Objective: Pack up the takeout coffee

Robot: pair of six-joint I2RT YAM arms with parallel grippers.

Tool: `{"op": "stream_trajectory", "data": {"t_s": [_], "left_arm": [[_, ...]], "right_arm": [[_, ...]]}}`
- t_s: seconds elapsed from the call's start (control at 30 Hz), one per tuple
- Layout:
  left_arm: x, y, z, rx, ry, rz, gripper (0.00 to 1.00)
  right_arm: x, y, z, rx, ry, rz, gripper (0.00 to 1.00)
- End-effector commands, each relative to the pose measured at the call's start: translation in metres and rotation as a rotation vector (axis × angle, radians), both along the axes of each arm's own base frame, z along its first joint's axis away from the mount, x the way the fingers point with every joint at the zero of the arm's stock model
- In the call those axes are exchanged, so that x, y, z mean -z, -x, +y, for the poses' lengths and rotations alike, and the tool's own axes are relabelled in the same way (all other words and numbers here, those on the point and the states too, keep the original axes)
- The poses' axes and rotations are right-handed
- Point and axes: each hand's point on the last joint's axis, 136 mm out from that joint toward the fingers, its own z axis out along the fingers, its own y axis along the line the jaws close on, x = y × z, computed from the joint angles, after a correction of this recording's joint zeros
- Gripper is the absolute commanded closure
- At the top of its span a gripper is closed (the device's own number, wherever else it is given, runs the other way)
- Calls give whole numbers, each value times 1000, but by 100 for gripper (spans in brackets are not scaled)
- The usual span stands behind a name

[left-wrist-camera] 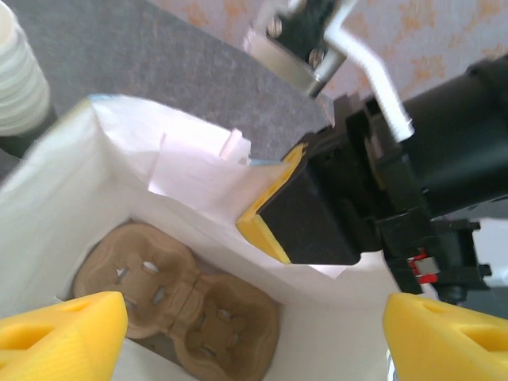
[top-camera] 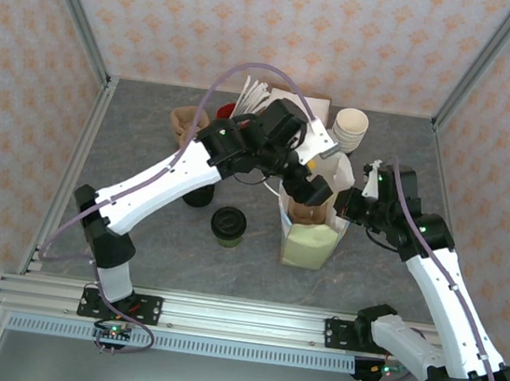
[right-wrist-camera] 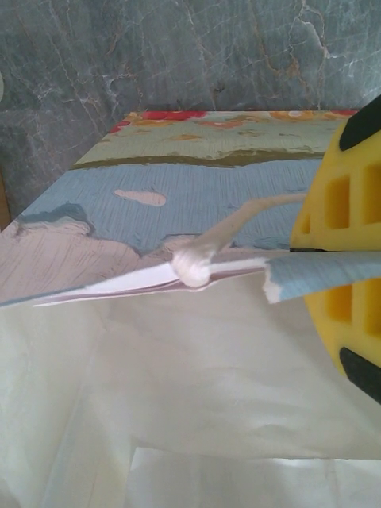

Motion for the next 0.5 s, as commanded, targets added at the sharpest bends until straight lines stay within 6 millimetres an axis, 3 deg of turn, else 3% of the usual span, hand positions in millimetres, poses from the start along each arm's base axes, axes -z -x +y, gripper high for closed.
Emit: {"op": "stream_trajectory", "data": {"t_s": [0.0,0.27,0.47], "left_arm": [[-75,0,31,-127,148,-115,16],[-111,3,97,-326,205,-222,14],[-110,3,145,-451,194,-275,12]], "right_arm": [[-22,-8,7,-12,-55,-98,100],[-36,-4,8,-40,-84,-238,100],[-47,13,14,-130,-102,-367,100]]}}
